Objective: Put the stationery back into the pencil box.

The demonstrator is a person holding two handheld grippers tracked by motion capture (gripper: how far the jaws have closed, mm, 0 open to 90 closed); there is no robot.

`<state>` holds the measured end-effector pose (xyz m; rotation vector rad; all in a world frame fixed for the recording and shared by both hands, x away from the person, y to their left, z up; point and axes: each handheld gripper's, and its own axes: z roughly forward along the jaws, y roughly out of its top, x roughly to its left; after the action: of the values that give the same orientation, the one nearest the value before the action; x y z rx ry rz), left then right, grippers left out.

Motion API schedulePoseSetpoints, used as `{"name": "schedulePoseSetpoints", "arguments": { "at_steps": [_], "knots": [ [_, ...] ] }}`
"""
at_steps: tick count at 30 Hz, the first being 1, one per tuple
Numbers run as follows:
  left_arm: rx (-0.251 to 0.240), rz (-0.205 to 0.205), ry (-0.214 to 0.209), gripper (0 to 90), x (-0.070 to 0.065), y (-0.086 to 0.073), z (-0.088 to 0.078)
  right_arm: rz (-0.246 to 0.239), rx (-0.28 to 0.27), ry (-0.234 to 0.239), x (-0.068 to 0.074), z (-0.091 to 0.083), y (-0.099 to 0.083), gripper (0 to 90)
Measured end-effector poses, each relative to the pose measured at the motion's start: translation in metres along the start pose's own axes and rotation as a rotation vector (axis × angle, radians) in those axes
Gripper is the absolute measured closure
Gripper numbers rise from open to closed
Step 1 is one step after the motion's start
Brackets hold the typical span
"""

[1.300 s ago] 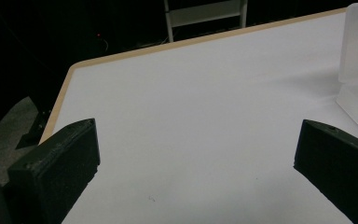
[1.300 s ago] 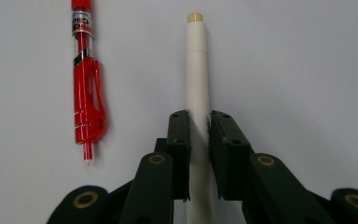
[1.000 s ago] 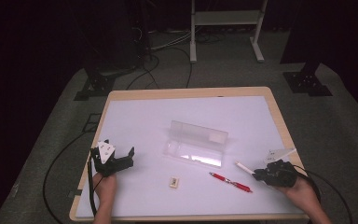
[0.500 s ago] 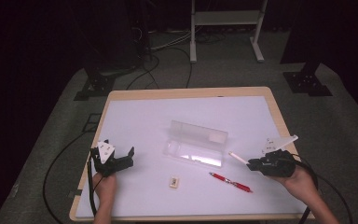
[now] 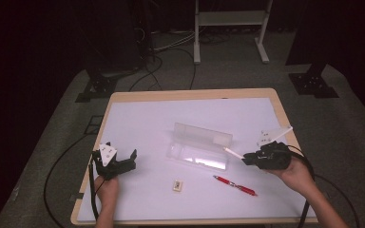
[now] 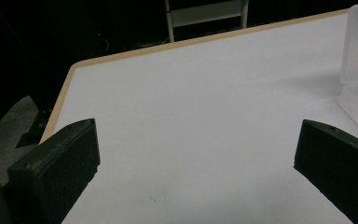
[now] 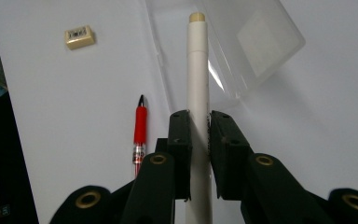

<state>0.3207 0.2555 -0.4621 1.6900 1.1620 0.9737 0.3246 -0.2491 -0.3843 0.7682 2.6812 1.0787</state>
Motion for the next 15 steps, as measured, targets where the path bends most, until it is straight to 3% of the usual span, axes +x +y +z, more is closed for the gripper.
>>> {"name": "schedulePoseSetpoints", "arguments": {
  "at_steps": [15],
  "knots": [
    [0.0,-0.002,-0.001,0.0,0.0,0.0,0.0,-0.043,0.02,0.025,0.001,0.011,0.025,78.1]
  ]
}}
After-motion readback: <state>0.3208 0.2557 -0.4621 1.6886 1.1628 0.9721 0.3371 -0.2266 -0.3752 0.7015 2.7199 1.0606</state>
